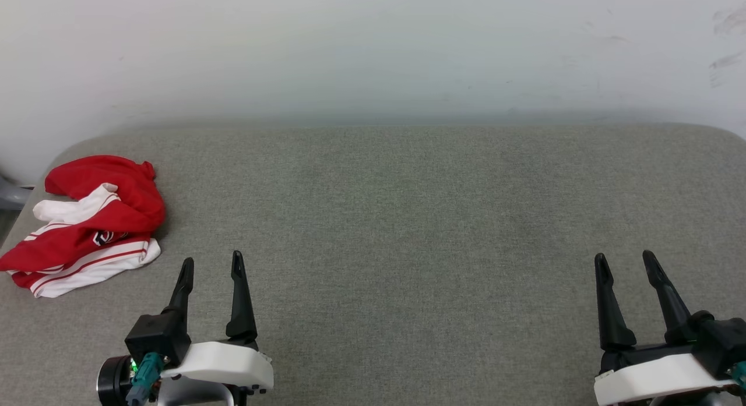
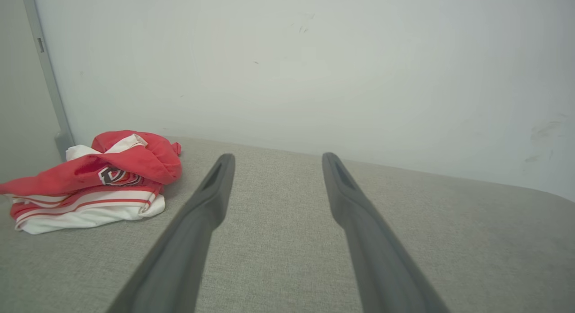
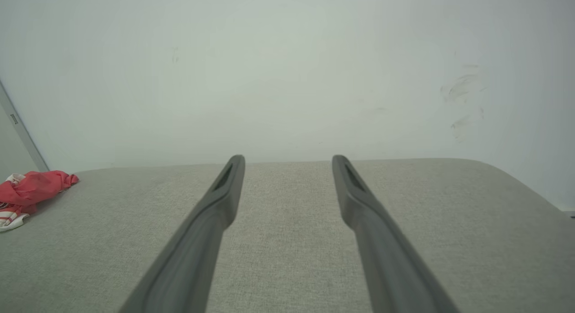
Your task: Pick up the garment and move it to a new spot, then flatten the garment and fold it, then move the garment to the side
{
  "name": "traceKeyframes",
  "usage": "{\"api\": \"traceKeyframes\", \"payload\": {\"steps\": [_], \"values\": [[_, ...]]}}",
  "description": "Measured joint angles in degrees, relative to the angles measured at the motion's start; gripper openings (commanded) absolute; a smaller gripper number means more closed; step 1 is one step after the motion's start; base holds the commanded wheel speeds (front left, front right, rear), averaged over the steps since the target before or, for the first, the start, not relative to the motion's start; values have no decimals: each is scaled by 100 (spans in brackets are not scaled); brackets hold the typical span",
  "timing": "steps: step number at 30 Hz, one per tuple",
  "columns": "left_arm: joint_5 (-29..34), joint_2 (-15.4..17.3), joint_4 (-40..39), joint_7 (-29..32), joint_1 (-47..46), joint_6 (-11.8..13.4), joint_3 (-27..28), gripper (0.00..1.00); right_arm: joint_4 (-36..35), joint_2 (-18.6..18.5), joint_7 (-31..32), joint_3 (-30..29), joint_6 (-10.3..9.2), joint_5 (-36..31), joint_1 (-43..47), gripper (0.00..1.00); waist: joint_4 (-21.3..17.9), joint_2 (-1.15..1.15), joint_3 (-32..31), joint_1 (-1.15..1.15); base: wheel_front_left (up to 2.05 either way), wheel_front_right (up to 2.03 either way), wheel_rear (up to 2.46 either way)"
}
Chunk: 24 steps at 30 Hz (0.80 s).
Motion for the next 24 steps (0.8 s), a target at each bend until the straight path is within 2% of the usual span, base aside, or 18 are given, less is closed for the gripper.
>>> {"api": "traceKeyframes", "payload": {"steps": [8,24], "values": [[250,-37,-32,-87,21,-29,30,100,-80,0,-101,7,0,-134,15,100,-1,0,7,0,0,0,0],[497,-88,-24,-252,51,-378,142,100,-191,-1,-266,91,0,-279,90,100,34,0,20,0,0,0,0]]}}
